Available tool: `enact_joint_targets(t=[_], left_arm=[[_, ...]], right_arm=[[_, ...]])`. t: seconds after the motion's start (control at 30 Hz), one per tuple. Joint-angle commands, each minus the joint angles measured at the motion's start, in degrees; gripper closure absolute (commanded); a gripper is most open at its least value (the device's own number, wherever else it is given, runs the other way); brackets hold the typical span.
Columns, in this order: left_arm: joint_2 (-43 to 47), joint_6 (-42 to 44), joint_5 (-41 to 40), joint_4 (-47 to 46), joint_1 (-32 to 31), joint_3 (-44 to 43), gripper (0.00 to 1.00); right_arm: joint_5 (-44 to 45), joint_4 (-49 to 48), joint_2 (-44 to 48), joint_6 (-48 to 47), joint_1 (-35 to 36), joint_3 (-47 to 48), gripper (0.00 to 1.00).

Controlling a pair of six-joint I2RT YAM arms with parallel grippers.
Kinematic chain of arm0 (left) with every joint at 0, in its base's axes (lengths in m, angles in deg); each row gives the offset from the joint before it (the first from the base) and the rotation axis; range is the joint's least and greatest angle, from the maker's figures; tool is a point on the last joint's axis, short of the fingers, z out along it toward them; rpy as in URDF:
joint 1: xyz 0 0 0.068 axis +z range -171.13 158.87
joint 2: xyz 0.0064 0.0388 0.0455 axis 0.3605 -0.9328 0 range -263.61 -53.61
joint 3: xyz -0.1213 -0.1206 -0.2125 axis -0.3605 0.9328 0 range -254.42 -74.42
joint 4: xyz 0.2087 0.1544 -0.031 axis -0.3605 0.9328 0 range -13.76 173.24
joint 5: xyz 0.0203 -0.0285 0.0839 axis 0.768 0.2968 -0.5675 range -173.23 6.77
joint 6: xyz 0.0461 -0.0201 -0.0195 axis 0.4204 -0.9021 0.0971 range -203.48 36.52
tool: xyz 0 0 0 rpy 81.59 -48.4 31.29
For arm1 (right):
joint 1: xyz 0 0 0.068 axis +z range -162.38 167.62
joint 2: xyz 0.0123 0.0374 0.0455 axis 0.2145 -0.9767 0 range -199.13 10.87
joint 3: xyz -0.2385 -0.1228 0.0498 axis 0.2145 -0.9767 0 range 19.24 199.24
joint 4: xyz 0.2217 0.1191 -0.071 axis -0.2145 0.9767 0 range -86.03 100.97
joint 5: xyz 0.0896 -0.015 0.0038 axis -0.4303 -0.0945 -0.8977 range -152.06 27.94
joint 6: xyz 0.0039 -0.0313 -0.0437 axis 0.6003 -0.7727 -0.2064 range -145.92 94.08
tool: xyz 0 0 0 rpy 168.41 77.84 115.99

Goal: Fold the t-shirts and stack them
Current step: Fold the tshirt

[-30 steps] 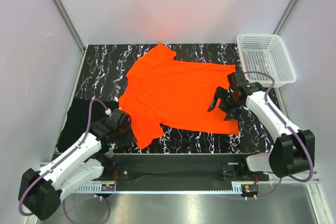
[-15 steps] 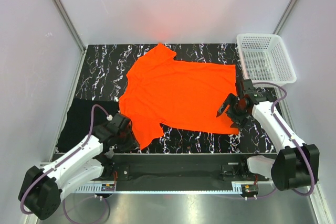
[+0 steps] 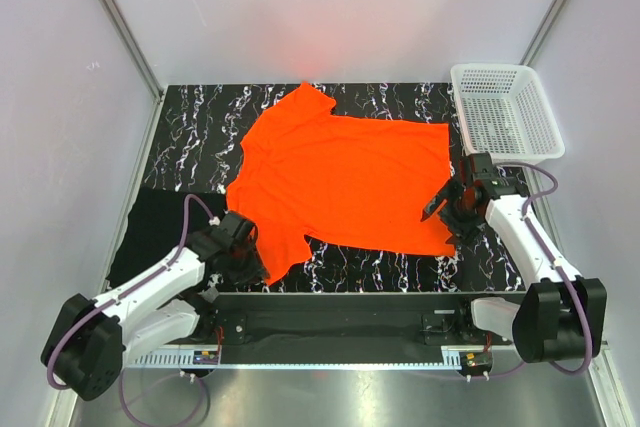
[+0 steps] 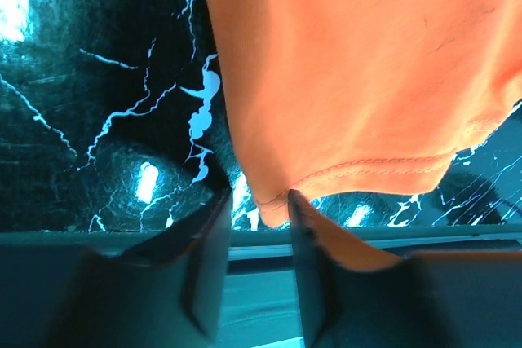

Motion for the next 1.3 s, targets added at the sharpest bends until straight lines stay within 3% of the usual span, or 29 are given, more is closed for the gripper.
enact_joint_targets(t=[0.0,0.2,0.4,0.63,1.03,1.17,1.27], left_arm=[[-1.09,0.21,-0.16,-2.07,-0.22,-0.71,0.68],[-0.92,1.26,-0.34,-1.63,-0.14,-1.67,1.00],[-0.65,4.34,-0.60,-0.93,-0.22,-4.13,1.00],[0.49,8.90,-0.07,-0.58,-0.22,-7.03,1.00],[0.84,12.34,-0.34,0.65,-0.22,-10.90,1.00],[0.75,13.04,-0.16,0.83,-0.22,-11.87,1.00],[0.93,13.92,-0.16,1.01,-0.22,-12.92,1.00]], right_arm=[[-0.14,-0.11,0.90,2.73,-2.94,-2.28,0.17],[-4.44,-0.20,0.81,6.87,-10.76,-7.04,0.17],[-3.84,-0.19,3.80,7.14,-16.75,-10.29,0.26],[-3.31,-2.48,1.78,6.78,-18.16,-12.14,0.51],[-2.69,-6.60,-1.12,7.49,-18.33,-14.07,0.57],[-2.43,-8.02,-2.43,7.40,-18.42,-14.25,0.68],[-1.99,-8.72,-2.96,6.96,-18.42,-13.90,0.68]])
